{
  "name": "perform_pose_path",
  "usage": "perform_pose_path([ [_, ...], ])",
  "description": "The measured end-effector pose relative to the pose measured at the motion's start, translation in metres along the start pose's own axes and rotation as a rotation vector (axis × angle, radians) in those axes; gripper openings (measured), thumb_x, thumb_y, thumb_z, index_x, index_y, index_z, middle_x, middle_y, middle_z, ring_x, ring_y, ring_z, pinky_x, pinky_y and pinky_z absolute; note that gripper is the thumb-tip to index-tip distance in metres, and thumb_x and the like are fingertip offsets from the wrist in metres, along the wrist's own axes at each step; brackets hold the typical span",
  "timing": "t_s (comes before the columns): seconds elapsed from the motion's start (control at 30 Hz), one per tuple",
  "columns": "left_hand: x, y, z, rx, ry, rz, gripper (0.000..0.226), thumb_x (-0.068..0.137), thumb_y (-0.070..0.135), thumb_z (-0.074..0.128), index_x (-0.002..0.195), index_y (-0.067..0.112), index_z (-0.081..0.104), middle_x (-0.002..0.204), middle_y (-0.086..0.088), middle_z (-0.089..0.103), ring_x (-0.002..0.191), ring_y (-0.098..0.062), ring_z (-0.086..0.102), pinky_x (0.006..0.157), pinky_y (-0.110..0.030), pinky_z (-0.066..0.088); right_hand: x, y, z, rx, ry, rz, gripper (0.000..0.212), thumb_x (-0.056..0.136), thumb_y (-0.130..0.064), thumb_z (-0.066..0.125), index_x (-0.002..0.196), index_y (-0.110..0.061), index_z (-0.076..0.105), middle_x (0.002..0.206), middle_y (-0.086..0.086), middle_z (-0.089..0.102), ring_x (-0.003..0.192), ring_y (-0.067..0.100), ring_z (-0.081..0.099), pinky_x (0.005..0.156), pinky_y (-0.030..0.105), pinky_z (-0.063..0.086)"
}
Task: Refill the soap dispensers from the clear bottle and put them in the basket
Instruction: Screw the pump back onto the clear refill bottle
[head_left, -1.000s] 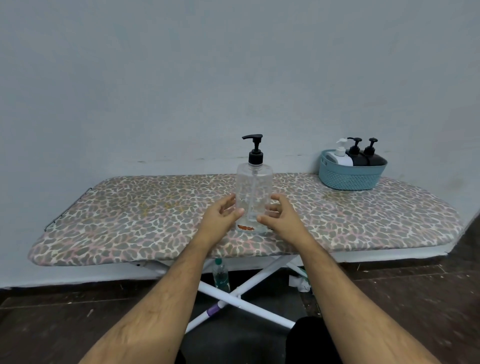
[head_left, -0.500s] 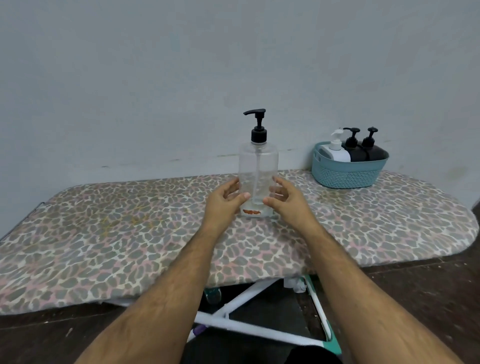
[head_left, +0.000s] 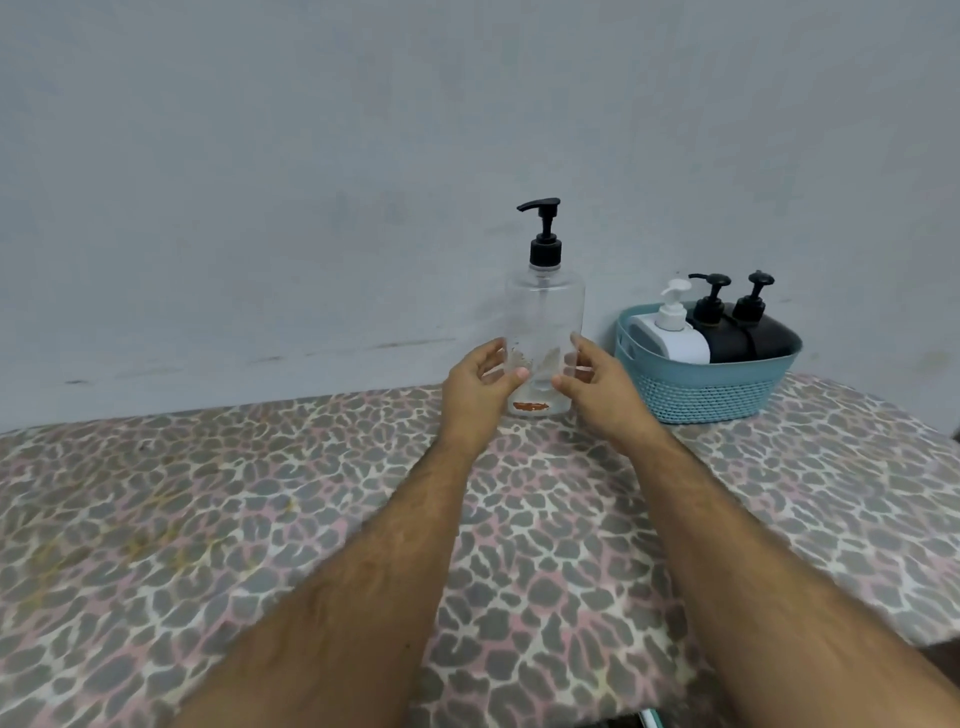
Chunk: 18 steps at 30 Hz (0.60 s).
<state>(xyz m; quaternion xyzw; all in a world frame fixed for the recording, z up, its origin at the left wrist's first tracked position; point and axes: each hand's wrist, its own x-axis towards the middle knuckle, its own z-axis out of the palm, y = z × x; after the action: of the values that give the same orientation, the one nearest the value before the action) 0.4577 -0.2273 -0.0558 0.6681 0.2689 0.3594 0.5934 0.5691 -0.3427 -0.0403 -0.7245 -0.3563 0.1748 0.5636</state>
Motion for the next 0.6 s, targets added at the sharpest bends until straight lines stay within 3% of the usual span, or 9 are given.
perform_pose_path([
  [0.13, 0.015, -0.01, 0.003, 0.008, 0.008, -0.017, 0.054, 0.08, 0.019, 0.079, 0.131, 0.021, 0.061, 0.124, 0.003, 0.068, 0.111, -0.015, 0.067, 0.092, -0.048, 0.056, 0.017, 0.01, 0.003, -0.005, -0.003, 0.042, 0.063, 0.095, -0.008, 0.064, 0.152, -0.021, 0.039, 0.134, 0.0, 0.056, 0.119, 0.017, 0.058, 0.104, 0.041, 0.05],
  [0.33, 0.016, -0.018, 0.006, 0.027, 0.016, 0.004, 0.052, 0.085, 0.018, 0.076, 0.134, 0.02, 0.058, 0.128, 0.003, 0.065, 0.114, -0.01, 0.063, 0.094, -0.044, 0.056, 0.021, 0.02, 0.007, -0.008, 0.002, 0.054, 0.066, 0.098, -0.008, 0.06, 0.156, -0.021, 0.03, 0.148, 0.005, 0.048, 0.124, 0.015, 0.052, 0.107, 0.043, 0.048],
  [0.4, 0.014, -0.016, 0.006, 0.041, 0.014, 0.01, 0.054, 0.086, 0.018, 0.075, 0.137, 0.02, 0.055, 0.132, 0.001, 0.063, 0.116, -0.01, 0.061, 0.096, -0.043, 0.055, 0.02, 0.018, 0.007, -0.027, -0.002, 0.046, 0.066, 0.099, -0.009, 0.059, 0.156, -0.021, 0.029, 0.145, 0.0, 0.049, 0.125, 0.013, 0.051, 0.109, 0.042, 0.046],
  [0.5, 0.008, -0.011, 0.006, 0.109, -0.042, 0.002, 0.064, 0.088, 0.021, 0.074, 0.145, 0.022, 0.046, 0.143, -0.001, 0.054, 0.125, -0.014, 0.055, 0.101, -0.034, 0.051, 0.015, 0.013, 0.007, -0.09, -0.029, 0.019, 0.059, 0.1, -0.01, 0.056, 0.153, -0.022, 0.033, 0.12, -0.016, 0.052, 0.117, 0.01, 0.052, 0.104, 0.035, 0.046],
  [0.6, -0.003, -0.005, -0.001, 0.19, -0.116, 0.003, 0.073, 0.088, 0.022, 0.073, 0.151, 0.023, 0.036, 0.143, 0.007, 0.048, 0.128, -0.012, 0.05, 0.092, -0.018, 0.047, 0.009, 0.014, 0.01, -0.133, -0.013, -0.01, 0.045, 0.098, -0.018, 0.06, 0.14, -0.024, 0.044, 0.118, -0.011, 0.06, 0.118, 0.015, 0.059, 0.104, 0.04, 0.048],
])
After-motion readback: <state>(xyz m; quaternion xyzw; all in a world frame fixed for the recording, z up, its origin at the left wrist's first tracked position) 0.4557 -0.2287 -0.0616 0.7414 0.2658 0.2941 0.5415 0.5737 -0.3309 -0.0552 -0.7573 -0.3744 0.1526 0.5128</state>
